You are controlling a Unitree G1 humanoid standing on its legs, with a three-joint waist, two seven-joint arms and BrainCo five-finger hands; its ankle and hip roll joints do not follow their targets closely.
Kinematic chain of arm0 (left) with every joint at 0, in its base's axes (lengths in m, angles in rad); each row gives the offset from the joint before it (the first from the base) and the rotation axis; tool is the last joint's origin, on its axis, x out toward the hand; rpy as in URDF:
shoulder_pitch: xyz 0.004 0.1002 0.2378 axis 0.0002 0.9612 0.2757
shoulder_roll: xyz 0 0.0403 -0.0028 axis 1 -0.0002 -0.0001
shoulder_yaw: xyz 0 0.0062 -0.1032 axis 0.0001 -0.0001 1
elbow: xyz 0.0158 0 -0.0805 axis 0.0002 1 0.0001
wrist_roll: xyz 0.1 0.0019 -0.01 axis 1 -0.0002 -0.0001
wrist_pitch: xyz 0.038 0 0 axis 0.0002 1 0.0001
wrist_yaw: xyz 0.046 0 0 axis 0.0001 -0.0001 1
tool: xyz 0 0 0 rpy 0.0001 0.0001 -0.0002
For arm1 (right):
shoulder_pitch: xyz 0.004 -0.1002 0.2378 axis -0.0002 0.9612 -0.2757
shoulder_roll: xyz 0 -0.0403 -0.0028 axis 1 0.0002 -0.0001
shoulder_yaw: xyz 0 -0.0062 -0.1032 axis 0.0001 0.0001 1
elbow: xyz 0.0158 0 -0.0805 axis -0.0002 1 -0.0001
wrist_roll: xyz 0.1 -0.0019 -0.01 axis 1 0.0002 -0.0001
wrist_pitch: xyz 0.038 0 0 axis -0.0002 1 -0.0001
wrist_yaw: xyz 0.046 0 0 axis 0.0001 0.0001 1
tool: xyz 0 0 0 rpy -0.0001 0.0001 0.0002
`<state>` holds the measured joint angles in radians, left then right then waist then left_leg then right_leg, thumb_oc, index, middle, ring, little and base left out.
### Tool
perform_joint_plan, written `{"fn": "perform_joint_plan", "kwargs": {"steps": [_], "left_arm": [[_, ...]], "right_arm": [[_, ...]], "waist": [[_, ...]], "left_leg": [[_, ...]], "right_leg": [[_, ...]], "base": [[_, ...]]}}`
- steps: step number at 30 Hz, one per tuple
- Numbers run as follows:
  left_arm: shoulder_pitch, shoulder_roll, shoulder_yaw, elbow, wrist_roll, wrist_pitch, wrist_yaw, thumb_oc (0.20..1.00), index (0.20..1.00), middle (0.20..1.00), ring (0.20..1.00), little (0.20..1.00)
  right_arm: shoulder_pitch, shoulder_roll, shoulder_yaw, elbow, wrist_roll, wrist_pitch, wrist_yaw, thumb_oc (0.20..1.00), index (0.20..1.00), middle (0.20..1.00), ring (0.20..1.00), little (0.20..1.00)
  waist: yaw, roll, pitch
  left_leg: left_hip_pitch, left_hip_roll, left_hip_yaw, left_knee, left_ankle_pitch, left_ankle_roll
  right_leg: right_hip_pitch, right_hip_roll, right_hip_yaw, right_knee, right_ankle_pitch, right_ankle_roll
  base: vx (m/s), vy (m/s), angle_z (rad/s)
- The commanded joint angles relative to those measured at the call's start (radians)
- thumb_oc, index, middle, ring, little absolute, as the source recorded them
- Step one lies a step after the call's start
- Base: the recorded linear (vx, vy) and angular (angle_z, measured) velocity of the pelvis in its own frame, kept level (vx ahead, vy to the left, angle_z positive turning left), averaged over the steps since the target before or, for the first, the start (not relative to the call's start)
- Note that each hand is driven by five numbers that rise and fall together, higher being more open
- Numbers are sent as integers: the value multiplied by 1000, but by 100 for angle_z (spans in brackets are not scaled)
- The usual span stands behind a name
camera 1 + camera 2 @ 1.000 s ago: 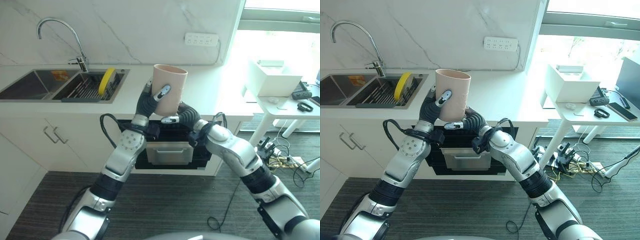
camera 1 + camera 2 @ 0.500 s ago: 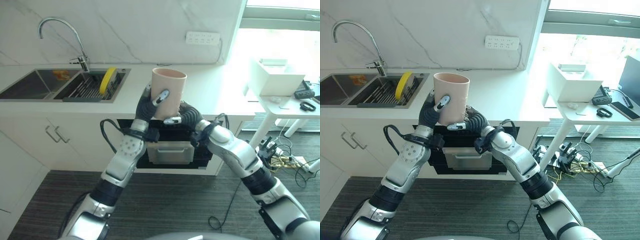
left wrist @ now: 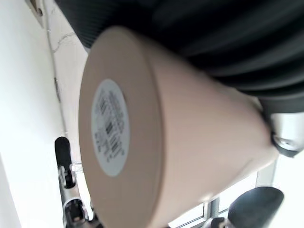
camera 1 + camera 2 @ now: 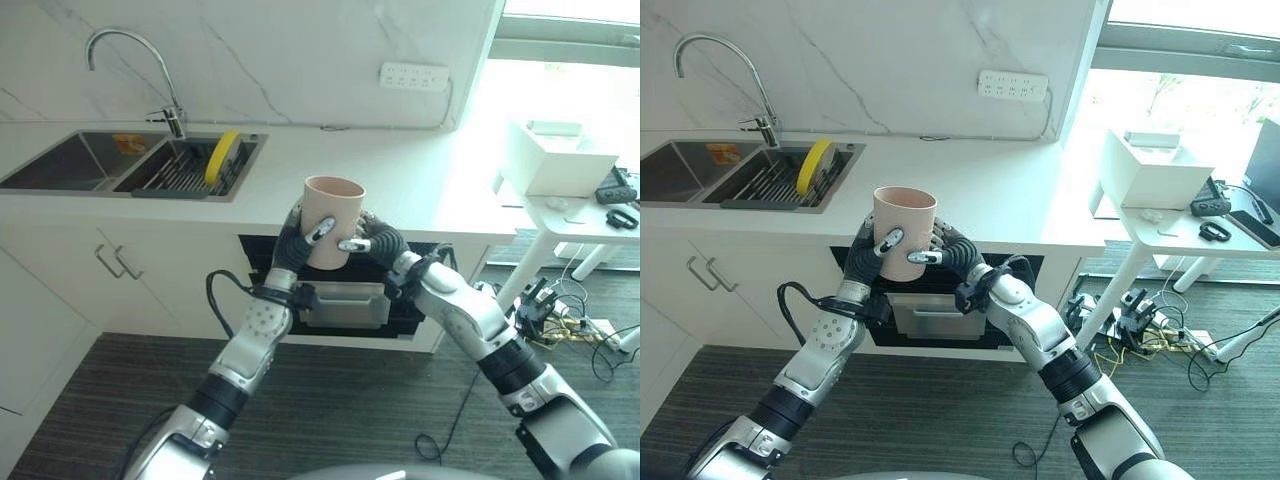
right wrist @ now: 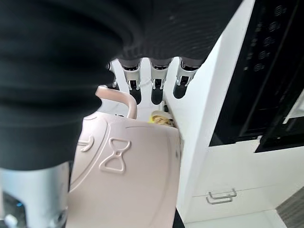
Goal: Place the dishes in the dishwasher.
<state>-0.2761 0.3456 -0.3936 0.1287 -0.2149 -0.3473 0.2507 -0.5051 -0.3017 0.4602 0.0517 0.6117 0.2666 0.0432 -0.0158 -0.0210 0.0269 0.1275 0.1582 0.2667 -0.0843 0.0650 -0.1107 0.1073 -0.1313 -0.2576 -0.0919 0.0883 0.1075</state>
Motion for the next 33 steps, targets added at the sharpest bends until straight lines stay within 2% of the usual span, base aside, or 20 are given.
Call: {"fn": "perform_joint_plan", "kwargs": {"steps": [1,17,19,20,21,22,33], "left_arm": [[-132,-3,-61,19,37,-48,2,200,200,200,200,200],[-152,-28,-84,91,75,-118,44,200,200,200,200,200],[-151,-28,-90,98,79,-128,47,200,200,200,200,200],[-149,-30,-95,106,80,-137,48,200,200,200,200,200],[-150,-30,-98,106,81,-136,49,200,200,200,200,200],[-150,-32,-102,109,83,-139,50,200,200,200,200,200],[-152,-32,-108,116,79,-127,52,200,200,200,200,200]], "right_arm": [[-110,79,20,-46,30,-98,80,1000,1000,1000,1000,1000],[-82,92,124,46,-72,-160,167,1000,1000,1000,1000,1000],[-83,94,138,54,-78,-167,172,934,934,934,934,934],[-83,99,150,59,-79,-185,170,580,580,580,580,580],[-84,101,151,57,-78,-190,166,498,498,498,498,498],[-88,101,149,57,-80,-193,167,209,209,209,209,209],[-94,102,136,20,-42,-260,147,200,200,200,200,200]], "waist": [[18,-11,-10],[11,-13,-15],[12,-13,-14],[12,-12,-15],[12,-12,-15],[13,-12,-15],[10,-7,-15]], "left_leg": [[36,87,1,-3,-20,-24],[37,88,9,-3,-20,-25],[37,89,9,-3,-19,-25],[36,90,10,-3,-18,-25],[36,90,10,-3,-18,-25],[35,90,8,-3,-18,-25],[34,92,10,-3,-17,-26]], "right_leg": [[27,-86,-15,5,1,60],[22,-84,-4,5,2,63],[22,-84,-4,5,3,63],[20,-84,-5,5,3,63],[20,-84,-4,5,3,63],[20,-84,-3,5,4,63],[17,-86,-2,5,5,65]], "base": [[0,0,0],[1,0,-1],[0,0,0],[0,0,0],[0,0,0],[0,0,0],[0,0,0]]}}
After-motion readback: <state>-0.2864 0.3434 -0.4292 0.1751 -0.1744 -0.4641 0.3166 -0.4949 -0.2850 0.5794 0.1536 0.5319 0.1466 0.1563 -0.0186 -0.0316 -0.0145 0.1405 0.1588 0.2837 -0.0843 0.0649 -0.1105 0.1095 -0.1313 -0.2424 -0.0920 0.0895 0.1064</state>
